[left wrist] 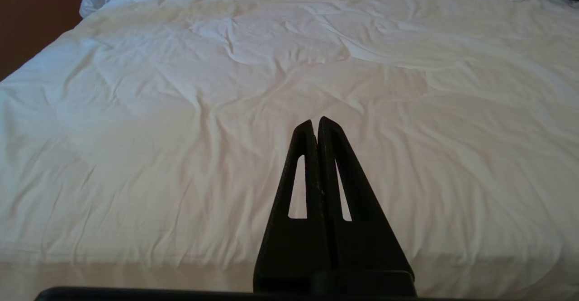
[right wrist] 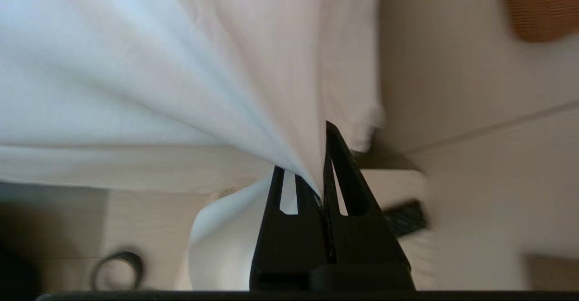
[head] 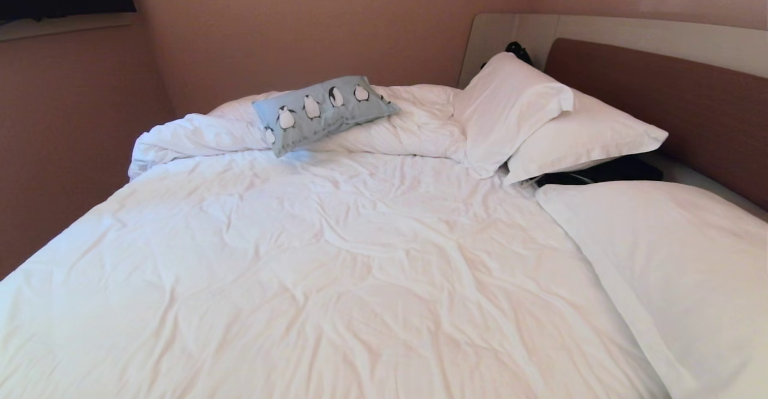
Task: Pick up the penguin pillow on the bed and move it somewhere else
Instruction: Place the pillow at the bedside
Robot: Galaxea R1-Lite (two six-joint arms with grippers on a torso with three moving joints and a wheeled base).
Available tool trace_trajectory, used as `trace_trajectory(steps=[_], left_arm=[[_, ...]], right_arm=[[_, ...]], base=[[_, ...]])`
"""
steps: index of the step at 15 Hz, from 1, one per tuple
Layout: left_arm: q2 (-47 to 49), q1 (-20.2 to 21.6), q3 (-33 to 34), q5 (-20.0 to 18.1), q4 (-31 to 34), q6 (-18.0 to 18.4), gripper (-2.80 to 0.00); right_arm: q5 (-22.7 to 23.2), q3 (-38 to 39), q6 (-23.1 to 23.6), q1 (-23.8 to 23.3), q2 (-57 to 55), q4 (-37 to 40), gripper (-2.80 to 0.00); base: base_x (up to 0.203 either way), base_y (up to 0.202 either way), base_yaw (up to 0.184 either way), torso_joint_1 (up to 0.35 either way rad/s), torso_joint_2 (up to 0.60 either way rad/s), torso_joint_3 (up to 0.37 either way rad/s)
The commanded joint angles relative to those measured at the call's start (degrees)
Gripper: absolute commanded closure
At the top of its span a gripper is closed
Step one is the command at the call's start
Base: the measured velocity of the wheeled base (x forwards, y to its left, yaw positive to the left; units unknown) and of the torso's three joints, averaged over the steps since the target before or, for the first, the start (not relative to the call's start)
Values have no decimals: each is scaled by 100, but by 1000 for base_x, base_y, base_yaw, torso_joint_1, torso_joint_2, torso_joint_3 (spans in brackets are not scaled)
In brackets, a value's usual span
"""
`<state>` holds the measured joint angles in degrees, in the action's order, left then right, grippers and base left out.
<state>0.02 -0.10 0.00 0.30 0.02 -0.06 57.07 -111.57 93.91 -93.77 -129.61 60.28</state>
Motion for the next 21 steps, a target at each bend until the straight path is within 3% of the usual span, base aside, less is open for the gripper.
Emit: trace_trajectory(steps=[1,4,7,11,13,15,18,21], left_arm=[[-2,1,5,5,-2,-2,0],[-2,1,9,5,-2,-2,0],[-2,1,3,5,-2,-2,0],[-2,1,9,5,-2,-2,0],[-2,1,9,5,-2,-2,0],[-2,1,4,5,-2,-3,0],[-2,1,9,5,-2,-2,0],[-2,1,0,5,-2,-2,0]], right_arm=[[-28,0,-102,-112,213,-392,0],[-148,-5,-539,-114,70,-1122,0],[-383,-5,-1459,87,-400,-2090,0],[-1398,-1,-3678,770,-1041,-3778,0],[-1798,2,-5054,1054,-1133,-4231,0],[-2103,3,-5983,1246,-1115,-4434,0],[-2196,4,-6719,1274,-817,-4461,0],[-2193,217,-6733,1264,-700,-4446,0]], base=[[0,0,0,0,0,0],[0,0,0,0,0,0],[0,0,0,0,0,0],[0,0,0,0,0,0],[0,0,0,0,0,0],[0,0,0,0,0,0],[0,0,0,0,0,0],[0,0,0,0,0,0]])
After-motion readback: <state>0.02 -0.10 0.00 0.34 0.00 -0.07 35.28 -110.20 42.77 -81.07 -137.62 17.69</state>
